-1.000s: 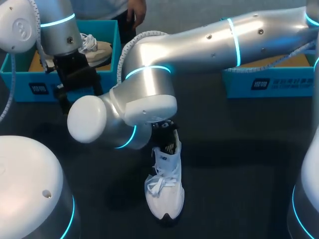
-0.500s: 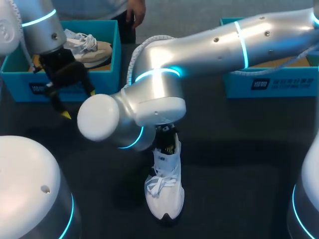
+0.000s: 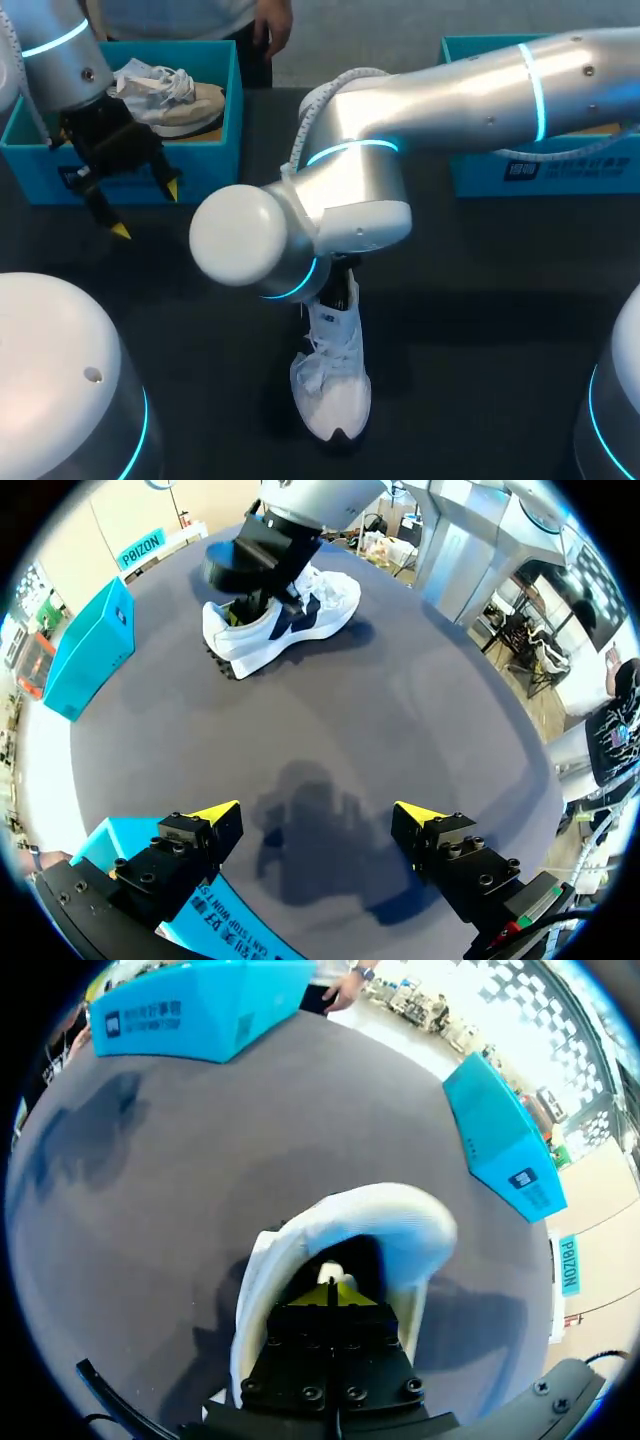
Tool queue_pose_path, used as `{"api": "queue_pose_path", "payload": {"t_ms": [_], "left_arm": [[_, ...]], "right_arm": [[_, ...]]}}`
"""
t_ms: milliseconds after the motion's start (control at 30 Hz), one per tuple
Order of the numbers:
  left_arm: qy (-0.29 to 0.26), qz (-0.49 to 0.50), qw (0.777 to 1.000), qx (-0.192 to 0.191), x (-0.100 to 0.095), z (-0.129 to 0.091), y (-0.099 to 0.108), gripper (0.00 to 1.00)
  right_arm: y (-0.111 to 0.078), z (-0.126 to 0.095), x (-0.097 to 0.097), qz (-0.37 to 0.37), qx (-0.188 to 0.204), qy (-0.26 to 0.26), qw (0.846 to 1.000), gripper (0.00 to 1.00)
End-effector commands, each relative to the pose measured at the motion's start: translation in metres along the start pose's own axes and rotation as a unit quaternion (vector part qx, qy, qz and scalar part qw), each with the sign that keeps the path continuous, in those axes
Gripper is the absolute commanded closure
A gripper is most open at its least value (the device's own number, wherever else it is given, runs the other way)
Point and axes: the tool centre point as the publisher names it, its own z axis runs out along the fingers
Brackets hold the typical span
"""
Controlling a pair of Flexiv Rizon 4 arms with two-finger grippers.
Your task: Take the shoe out of the shoebox, open the shoe tongue, remove and reinsert the insole, then place the shoe into the shoebox
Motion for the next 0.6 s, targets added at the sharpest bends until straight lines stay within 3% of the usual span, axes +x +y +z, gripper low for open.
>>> {"api": "queue_pose_path", "payload": {"t_ms": [33, 200, 367, 600], "left_arm": [[-0.001, 0.000, 1.000, -0.002, 0.001, 0.000, -0.001, 0.00], [-0.001, 0.000, 1.000, -0.002, 0.001, 0.000, -0.001, 0.00], [-0.001, 0.000, 1.000, -0.002, 0.001, 0.000, -0.001, 0.00], [-0.001, 0.000, 1.000, -0.002, 0.001, 0.000, -0.001, 0.00]], "right_arm": [[-0.005, -0.019, -0.016, 0.066, -0.023, 0.010, 0.997, 1.00], [0.002, -0.027, -0.025, 0.063, -0.032, 0.005, 0.998, 1.00], [0.006, -0.020, -0.029, 0.060, -0.040, 0.021, 0.997, 1.00], [0.007, -0.003, -0.018, 0.047, -0.044, 0.051, 0.997, 1.00]]}}
